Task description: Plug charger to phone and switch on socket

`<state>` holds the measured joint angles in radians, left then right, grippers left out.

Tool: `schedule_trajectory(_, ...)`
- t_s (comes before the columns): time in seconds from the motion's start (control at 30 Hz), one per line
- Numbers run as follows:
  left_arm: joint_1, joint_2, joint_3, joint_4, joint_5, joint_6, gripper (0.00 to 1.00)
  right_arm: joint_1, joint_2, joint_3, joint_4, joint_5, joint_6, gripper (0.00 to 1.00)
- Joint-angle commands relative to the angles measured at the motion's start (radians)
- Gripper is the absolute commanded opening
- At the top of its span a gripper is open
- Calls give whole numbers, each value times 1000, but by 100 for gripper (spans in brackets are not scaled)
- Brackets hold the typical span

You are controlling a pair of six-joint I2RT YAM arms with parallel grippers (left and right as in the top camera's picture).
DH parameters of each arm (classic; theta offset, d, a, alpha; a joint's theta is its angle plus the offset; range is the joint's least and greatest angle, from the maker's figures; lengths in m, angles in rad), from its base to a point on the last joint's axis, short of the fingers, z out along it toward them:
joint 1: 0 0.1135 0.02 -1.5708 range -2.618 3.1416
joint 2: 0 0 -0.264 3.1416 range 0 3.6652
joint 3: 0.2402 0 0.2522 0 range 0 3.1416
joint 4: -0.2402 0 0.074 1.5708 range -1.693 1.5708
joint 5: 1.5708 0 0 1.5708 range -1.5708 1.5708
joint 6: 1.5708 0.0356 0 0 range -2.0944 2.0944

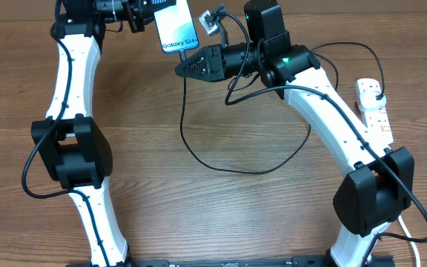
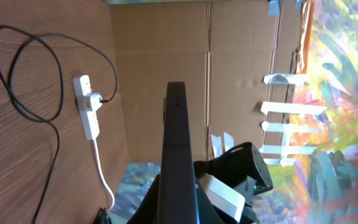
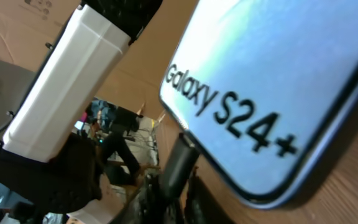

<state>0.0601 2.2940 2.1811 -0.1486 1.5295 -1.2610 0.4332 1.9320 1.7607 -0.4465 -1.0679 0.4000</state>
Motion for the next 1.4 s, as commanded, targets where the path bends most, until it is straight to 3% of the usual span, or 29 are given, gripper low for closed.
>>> schedule_trajectory(0.0,2,-4,23,4,50,5,4,-3,-23,-1,-19,20,-8,18)
schedule_trajectory(0.5,11,-4,23,3,51,73,4,-53,-23,-1,-26,11,-5,18)
schedule_trajectory(1.0,11,-4,23,3,50,92,4,-51,-23,-1,-26,11,-3,7)
schedule_trajectory(1.17,11,-4,23,3,50,91,4,-46,-23,-1,-32,11,-3,32)
schedule_trajectory(1.37,11,-4,23,3,50,90,4,-45,-22,-1,-34,12,-3,33)
